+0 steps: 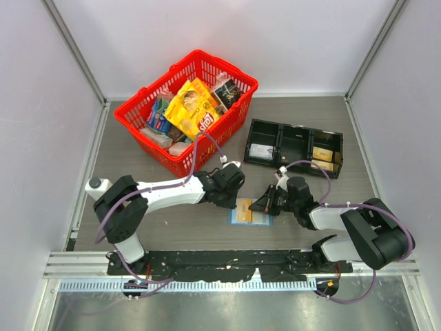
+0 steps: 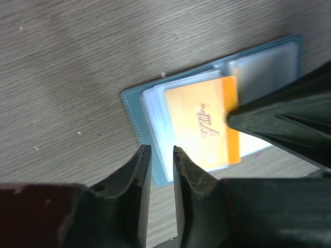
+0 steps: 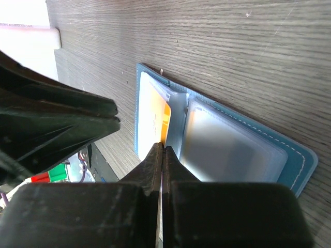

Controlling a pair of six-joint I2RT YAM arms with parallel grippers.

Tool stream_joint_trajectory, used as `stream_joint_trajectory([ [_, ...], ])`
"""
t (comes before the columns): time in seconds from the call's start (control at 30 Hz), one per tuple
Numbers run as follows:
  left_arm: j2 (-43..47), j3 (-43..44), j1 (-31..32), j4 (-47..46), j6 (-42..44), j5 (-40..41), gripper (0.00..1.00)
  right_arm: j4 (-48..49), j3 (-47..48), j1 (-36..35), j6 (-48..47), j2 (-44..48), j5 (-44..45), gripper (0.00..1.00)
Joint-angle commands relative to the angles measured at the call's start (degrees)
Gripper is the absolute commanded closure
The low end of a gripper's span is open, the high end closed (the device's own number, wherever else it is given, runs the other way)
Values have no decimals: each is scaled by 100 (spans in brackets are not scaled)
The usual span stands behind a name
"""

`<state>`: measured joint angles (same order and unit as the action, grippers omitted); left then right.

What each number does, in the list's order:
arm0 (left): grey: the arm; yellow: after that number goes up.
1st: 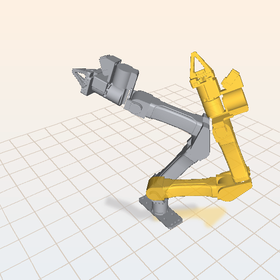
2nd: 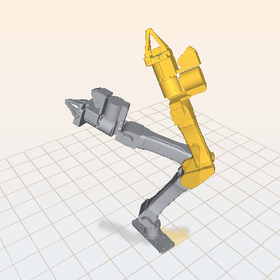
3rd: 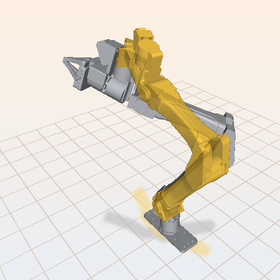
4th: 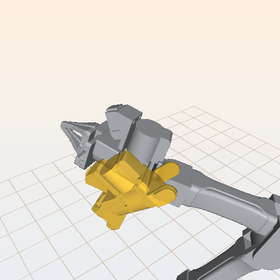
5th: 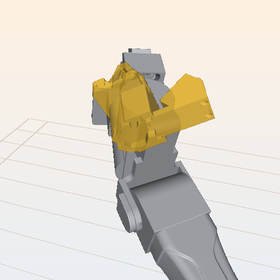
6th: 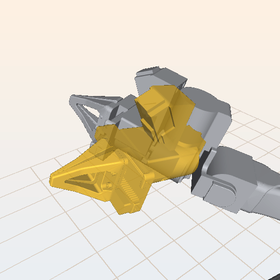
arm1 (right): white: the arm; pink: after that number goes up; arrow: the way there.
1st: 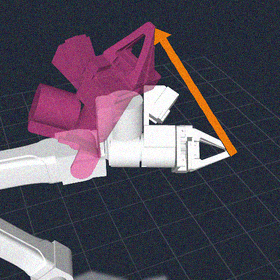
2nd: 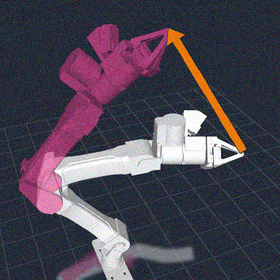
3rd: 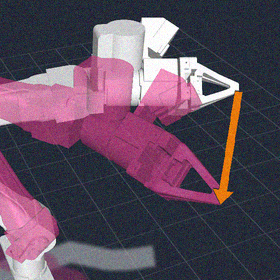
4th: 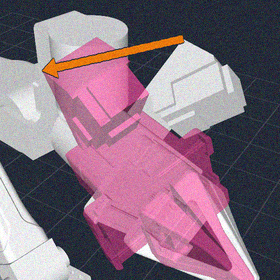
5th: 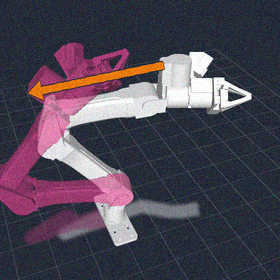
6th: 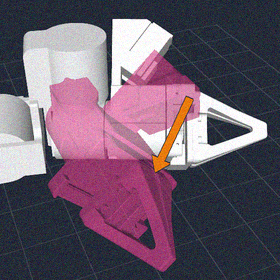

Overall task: Take the credit cards out of the card holder
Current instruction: Remove the credit card from the card holder.

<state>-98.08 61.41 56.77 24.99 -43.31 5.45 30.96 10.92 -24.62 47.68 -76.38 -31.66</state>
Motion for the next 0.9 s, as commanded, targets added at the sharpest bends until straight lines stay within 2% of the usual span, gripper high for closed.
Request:
stream_joint_trajectory([
  [0.0,395,135,9,-337,-55,-246,71,121,24,19,-92,18,-51,99],
  [0.13,194,231,9,-381,7,-343,71,138,24,19,-101,-8,-60,99],
  [0.27,-158,284,9,-311,42,-413,82,156,25,19,-110,-35,-68,99],
  [0.4,-430,345,9,-171,130,-378,88,138,42,19,-110,-35,-68,99],
  [0.7,-712,372,9,111,200,-159,97,-186,42,80,-180,132,116,99],
  [0.87,-791,372,9,111,191,-211,99,41,68,72,-110,-52,-41,85],
])
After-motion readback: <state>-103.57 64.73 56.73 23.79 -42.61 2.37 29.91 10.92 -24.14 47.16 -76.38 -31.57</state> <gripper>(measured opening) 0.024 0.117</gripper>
